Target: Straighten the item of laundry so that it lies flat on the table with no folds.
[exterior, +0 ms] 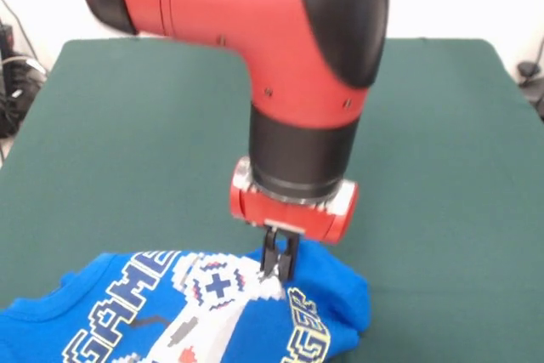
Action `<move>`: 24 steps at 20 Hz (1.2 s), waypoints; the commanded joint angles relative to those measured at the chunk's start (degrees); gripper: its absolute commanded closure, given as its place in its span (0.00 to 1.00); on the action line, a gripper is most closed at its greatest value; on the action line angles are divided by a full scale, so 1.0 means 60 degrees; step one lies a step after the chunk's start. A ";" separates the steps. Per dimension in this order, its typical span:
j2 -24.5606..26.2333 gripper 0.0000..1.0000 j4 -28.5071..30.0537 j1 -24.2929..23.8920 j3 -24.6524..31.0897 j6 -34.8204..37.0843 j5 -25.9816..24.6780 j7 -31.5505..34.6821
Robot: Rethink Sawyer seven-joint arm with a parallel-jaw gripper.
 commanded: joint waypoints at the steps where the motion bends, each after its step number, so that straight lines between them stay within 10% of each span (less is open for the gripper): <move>1: -0.1454 1.00 0.0899 0.0580 0.0262 0.1724 0.0517 0.1046; 24: -0.5122 1.00 0.5220 0.0796 0.0046 0.1638 0.1774 0.1340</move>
